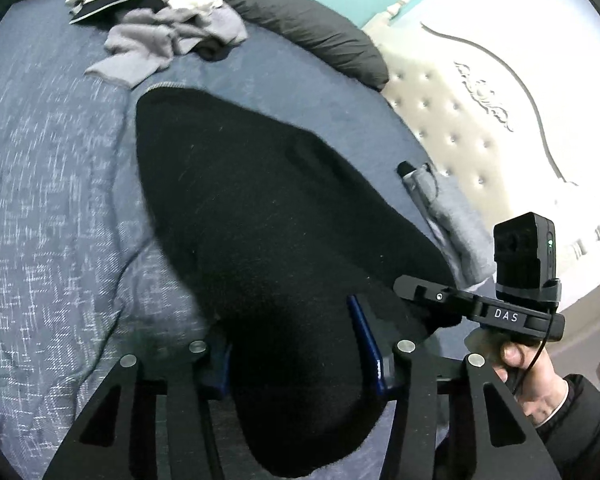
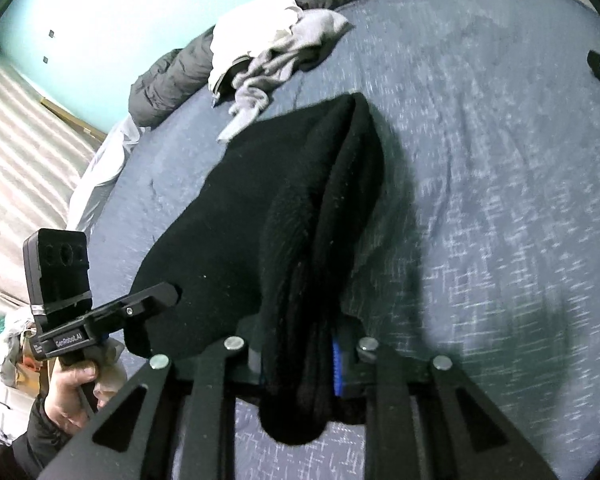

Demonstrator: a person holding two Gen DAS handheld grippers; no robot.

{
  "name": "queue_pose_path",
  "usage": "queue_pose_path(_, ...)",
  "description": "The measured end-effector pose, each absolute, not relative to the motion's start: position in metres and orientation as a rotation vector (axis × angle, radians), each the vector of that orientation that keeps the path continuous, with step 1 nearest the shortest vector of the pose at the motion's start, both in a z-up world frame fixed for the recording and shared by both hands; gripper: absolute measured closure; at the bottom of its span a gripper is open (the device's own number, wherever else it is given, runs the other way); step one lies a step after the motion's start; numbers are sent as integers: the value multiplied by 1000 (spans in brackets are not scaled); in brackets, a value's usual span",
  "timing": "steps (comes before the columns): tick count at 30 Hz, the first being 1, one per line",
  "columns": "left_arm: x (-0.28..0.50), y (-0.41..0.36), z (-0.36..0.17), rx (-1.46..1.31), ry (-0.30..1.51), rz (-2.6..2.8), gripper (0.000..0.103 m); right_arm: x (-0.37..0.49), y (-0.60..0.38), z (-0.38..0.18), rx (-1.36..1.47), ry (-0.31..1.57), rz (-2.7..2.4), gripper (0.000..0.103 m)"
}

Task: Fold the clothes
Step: 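Lift the sweatshirt end with both grippers and roll it over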

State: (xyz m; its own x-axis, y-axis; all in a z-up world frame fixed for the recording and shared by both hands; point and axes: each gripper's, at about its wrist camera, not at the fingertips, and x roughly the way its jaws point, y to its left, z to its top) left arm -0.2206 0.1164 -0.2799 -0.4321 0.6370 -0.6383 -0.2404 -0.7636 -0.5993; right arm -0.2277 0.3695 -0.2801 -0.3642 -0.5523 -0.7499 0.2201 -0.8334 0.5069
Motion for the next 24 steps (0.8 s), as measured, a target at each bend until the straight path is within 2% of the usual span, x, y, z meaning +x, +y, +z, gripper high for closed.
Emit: queue_pose_path(24, -223, 241, -163, -1092, -378, 2191, 52, -211, 476, -175, 1189, -432, -2371, 83)
